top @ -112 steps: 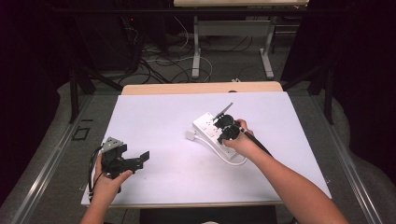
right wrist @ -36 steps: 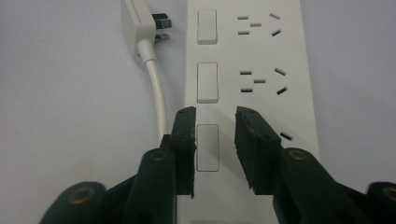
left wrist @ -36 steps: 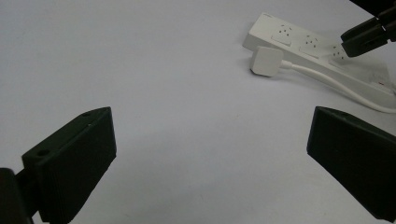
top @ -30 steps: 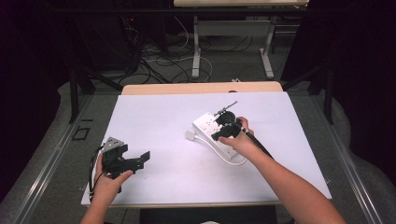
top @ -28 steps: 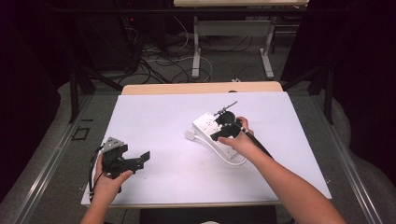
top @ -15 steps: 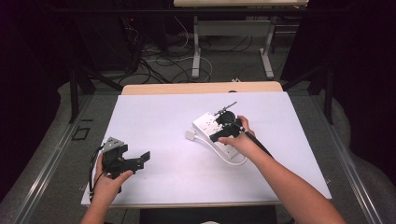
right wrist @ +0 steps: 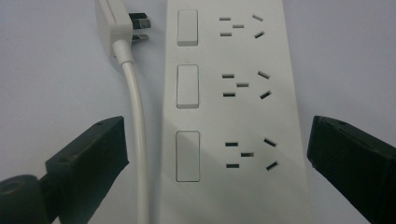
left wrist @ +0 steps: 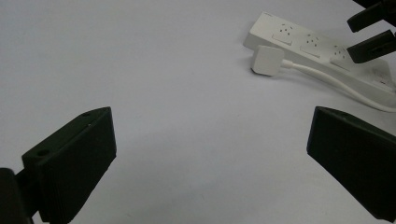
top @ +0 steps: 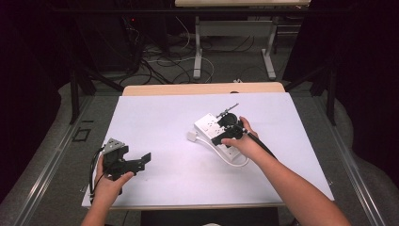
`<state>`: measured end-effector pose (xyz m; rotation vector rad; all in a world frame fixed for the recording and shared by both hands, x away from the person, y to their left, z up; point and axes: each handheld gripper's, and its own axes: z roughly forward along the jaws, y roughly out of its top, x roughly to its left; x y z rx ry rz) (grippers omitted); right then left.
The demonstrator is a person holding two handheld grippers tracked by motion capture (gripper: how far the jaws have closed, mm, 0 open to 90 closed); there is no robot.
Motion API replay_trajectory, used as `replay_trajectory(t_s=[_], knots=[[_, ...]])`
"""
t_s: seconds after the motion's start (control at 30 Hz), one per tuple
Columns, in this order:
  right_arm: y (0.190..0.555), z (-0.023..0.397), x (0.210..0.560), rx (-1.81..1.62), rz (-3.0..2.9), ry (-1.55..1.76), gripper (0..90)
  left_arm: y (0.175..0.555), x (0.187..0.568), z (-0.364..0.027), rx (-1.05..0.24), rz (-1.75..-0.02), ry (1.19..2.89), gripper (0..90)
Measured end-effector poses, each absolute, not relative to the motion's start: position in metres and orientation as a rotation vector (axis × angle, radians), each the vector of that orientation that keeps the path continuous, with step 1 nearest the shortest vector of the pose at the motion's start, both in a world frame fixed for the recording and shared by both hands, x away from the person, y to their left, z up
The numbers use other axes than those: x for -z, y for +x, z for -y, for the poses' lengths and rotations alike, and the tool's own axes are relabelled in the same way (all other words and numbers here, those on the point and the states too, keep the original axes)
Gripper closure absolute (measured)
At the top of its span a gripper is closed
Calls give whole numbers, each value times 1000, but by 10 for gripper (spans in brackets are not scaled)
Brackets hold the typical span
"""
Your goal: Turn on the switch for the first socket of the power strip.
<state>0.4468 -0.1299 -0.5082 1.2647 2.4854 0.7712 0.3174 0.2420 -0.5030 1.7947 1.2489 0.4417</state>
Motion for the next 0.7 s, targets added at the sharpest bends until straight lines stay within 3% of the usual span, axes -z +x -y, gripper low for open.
replay_trajectory(t_s=[0.7], knots=[[444,134,500,-790,-2465,1296,0,317,503,-242,-441,-1251,1794,14]])
